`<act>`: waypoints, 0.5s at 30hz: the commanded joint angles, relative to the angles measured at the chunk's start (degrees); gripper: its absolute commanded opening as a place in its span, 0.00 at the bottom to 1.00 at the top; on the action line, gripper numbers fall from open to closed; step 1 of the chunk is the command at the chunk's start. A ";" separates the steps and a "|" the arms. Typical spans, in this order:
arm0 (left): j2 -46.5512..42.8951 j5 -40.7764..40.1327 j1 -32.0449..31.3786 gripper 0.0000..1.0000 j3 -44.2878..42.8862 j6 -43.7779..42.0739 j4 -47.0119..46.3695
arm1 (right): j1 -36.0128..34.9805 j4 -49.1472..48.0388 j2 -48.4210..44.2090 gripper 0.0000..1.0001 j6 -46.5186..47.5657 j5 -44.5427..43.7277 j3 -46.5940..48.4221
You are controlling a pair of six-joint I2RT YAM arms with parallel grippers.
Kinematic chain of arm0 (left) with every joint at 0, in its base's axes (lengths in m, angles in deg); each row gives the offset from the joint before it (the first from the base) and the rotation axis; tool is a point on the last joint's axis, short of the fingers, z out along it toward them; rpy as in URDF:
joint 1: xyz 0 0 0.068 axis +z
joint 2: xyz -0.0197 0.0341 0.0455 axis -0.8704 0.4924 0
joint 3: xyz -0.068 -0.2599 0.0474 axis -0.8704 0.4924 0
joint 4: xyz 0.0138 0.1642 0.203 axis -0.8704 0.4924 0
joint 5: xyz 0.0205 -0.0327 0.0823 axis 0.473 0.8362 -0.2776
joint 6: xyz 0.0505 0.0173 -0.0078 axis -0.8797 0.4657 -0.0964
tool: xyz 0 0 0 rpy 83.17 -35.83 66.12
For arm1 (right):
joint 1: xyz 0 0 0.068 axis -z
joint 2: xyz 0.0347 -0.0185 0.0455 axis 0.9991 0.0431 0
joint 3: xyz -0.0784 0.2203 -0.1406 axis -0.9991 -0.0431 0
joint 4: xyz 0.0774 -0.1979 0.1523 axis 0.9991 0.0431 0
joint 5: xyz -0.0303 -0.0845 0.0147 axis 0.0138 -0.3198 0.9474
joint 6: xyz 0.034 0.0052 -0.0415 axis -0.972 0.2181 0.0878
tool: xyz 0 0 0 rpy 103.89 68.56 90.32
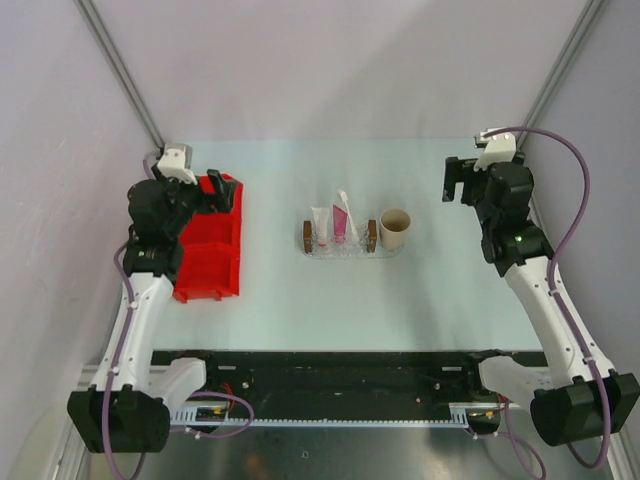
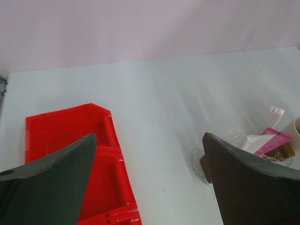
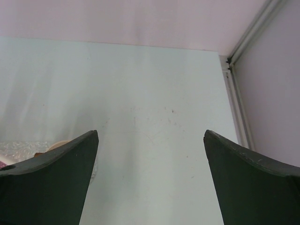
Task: Prepare toiletry sets of a toothbrush and toothpaste on the tray
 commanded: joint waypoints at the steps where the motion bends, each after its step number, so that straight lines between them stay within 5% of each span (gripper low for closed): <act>1: -5.01 -5.15 0.46 1.00 0.73 -2.25 -0.98 | 0.19 0.36 -1.22 1.00 -1.63 -5.39 -0.01; 15: -10.12 -4.71 0.46 1.00 3.37 -2.08 0.16 | -0.68 -4.91 -2.80 1.00 2.86 -7.05 -3.08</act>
